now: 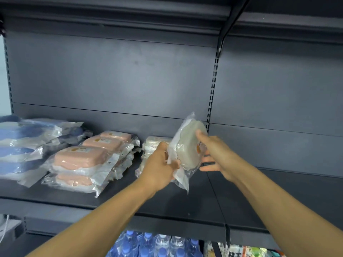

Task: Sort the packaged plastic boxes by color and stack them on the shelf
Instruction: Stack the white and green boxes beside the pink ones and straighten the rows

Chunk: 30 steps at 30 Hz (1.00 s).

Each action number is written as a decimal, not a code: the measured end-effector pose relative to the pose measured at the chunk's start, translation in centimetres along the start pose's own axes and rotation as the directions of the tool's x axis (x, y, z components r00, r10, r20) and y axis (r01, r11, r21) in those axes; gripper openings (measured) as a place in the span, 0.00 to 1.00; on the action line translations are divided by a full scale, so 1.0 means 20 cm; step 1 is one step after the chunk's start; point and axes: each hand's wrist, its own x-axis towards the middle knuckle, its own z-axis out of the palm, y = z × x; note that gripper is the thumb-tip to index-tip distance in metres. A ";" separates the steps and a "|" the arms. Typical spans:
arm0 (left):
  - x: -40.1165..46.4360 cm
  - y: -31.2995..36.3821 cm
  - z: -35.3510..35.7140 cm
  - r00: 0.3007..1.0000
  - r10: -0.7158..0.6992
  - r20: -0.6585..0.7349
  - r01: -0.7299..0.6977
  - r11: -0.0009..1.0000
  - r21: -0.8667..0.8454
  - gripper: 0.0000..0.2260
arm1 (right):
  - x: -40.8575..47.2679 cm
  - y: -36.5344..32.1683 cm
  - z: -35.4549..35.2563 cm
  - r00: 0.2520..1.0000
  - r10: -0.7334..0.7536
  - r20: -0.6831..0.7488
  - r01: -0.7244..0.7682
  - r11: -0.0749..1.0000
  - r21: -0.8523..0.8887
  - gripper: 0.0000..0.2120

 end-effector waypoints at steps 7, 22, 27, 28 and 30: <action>-0.01 -0.13 -0.17 0.995 -0.070 0.067 0.048 0.956 0.291 0.23 | 0.16 0.00 0.10 0.975 -0.205 -0.080 0.189 0.966 -0.176 0.22; 0.08 -0.41 -0.34 0.980 -0.194 -0.054 0.200 0.922 0.331 0.31 | 0.55 0.12 0.38 0.911 -0.188 0.367 0.370 0.768 -0.523 0.28; 0.13 -0.44 -0.33 0.979 -0.198 -0.048 0.203 0.930 0.306 0.32 | 0.51 0.16 0.37 0.925 -0.305 0.229 0.375 0.624 -0.686 0.33; 0.13 -0.45 -0.33 0.979 -0.194 -0.055 0.202 0.934 0.295 0.33 | 0.48 0.17 0.36 0.925 -0.342 0.166 0.357 0.634 -0.686 0.34; 0.16 -0.46 -0.32 0.981 -0.178 -0.078 0.193 0.938 0.286 0.34 | 0.42 0.21 0.35 0.921 -0.382 0.070 0.332 0.680 -0.654 0.34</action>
